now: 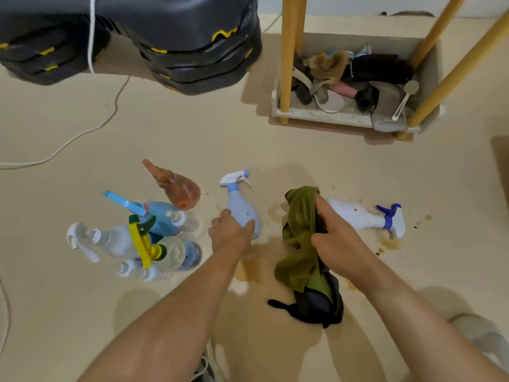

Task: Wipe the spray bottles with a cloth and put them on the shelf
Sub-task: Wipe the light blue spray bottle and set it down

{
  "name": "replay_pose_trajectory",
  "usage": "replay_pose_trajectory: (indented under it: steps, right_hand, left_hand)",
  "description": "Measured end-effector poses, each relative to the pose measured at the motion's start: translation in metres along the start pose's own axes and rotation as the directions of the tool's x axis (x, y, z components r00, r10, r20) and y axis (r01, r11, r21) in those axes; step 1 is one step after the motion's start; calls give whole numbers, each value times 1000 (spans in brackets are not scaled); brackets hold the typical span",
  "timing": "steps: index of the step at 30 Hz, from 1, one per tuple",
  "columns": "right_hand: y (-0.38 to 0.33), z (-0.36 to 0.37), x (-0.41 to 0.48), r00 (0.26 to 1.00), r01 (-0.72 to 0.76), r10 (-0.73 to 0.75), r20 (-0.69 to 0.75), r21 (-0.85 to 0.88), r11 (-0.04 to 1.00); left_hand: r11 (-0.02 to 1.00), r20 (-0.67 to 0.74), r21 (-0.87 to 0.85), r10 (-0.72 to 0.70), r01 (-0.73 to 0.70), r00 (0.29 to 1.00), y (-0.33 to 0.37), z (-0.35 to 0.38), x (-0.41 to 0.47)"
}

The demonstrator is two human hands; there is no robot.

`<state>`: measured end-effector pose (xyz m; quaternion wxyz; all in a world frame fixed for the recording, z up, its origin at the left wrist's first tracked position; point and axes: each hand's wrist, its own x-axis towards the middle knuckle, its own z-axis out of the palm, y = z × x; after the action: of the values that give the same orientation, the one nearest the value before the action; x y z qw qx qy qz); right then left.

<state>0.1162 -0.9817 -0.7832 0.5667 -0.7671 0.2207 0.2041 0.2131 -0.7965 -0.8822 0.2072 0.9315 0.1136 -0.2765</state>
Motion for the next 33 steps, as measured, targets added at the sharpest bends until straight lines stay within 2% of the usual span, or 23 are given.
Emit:
replay_pose_trajectory:
  steps: [2, 4, 6, 9, 11, 14, 15, 17, 20, 24, 27, 29, 31, 33]
  right_hand:
    - [10, -2, 3, 995, 69, -70, -74, -18, 997]
    - [11, -3, 3, 986, 125, -127, -110, -31, 992]
    - [9, -3, 2, 981, 145, -150, -121, -45, 988]
    - [8, -1, 0, 991, 115, -114, -70, 9, 993]
    - [7, -3, -2, 995, 94, -91, -37, 87, 992]
    - [-1, -11, -5, 989, 144, -144, 9, 19, 989]
    - [-6, -14, -6, 984, 178, -177, 19, -33, 983]
    - [-24, -14, -9, 967, 254, -253, 21, -89, 963]
    - [-46, -5, -23, 943, 332, -333, 0, -61, 941]
    - [-76, -1, -49, 918, 361, -348, -191, 41, 932]
    - [-101, -14, -64, 878, 394, -359, -317, 51, 918]
    - [-114, -27, -75, 872, 398, -330, -361, 133, 908]
    - [-122, -38, -88, 910, 365, -264, -319, 319, 875]
    - [-129, -44, -100, 918, 350, -229, -323, 395, 849]
  left_hand:
    - [964, 4, -210, -165, 162, 986, -11, 8, 9]
    - [906, 68, -351, -228, 237, 971, -15, 15, 12]
    - [855, 132, -439, -243, 277, 961, -13, 20, 14]
    - [822, 191, -460, -277, 335, 942, -4, 25, 17]
    - [765, 259, -528, -267, 368, 928, 4, 23, 12]
    - [538, 433, -728, -119, 425, 893, 12, 17, -7]
    - [513, 451, -755, -44, 407, 892, 17, 12, -18]
    - [525, 426, -784, 67, 331, 902, 29, -1, -39]
    - [557, 310, -813, 170, 169, 935, 55, -30, -69]
    - [613, 80, -783, 271, -108, 959, 84, -70, -118]
    - [601, -41, -746, 387, -286, 921, 98, -90, -164]
    - [592, -93, -724, 426, -355, 900, 102, -102, -189]
    - [620, -128, -666, 452, -414, 883, 104, -115, -210]
    - [662, -141, -577, 497, -479, 856, 107, -128, -227]
